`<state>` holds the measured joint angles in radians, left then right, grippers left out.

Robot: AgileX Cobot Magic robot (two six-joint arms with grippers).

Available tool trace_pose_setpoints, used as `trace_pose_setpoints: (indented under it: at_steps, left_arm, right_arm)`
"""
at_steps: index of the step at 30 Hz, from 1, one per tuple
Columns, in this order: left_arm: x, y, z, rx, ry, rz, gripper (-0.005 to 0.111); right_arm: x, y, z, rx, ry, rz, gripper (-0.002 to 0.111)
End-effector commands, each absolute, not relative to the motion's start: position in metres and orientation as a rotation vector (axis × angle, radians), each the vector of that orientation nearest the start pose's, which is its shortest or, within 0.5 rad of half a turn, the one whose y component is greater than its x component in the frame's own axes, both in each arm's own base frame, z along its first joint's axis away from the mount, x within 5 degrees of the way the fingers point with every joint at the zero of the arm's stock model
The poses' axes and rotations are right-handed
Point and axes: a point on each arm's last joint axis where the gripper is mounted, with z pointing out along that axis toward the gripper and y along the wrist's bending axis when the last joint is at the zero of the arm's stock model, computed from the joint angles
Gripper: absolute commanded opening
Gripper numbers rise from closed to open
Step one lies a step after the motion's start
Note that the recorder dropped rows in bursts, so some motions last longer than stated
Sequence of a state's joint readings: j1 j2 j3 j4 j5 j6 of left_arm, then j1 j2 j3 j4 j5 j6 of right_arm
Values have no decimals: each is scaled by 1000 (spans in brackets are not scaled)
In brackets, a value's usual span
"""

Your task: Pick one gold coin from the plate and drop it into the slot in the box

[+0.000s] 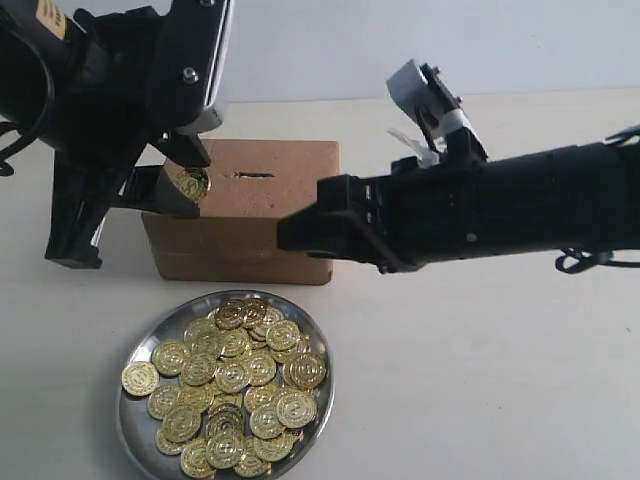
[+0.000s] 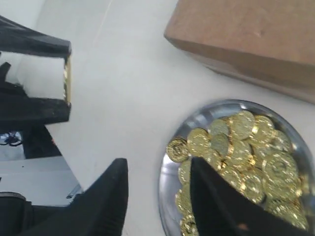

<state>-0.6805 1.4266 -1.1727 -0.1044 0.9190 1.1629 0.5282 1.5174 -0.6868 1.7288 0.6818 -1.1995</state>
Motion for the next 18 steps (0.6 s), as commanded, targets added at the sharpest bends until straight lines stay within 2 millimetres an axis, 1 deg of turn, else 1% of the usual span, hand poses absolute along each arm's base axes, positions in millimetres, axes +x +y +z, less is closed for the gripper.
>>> trace_pose_setpoints:
  at_steps: [1, 4, 6, 9, 12, 16, 18]
  left_arm:
    - [214, -186, 302, -2862, -2244, 19, 36]
    - [211, -183, 294, -2886, -2216, 10, 36]
    - [210, -182, 295, -2905, -2234, -2, 36]
    - [208, -184, 300, -2916, -2298, 49, 36]
    - [208, -185, 301, -2929, -2311, 58, 36]
    - [208, -189, 302, -2922, -2362, 148, 36]
    - [207, -191, 303, -2931, -2365, 191, 36]
  right_arm:
    - [225, 205, 231, -408, 2252, 1432, 45]
    - [230, 208, 240, -409, 2223, 1452, 45]
    - [229, 209, 242, -418, 2213, 1471, 45]
    - [228, 211, 243, -430, 2212, 1480, 45]
    - [222, 218, 242, -453, 2222, 1467, 45]
    - [217, 229, 242, -485, 2226, 1424, 45]
    - [217, 231, 244, -485, 2223, 1410, 45]
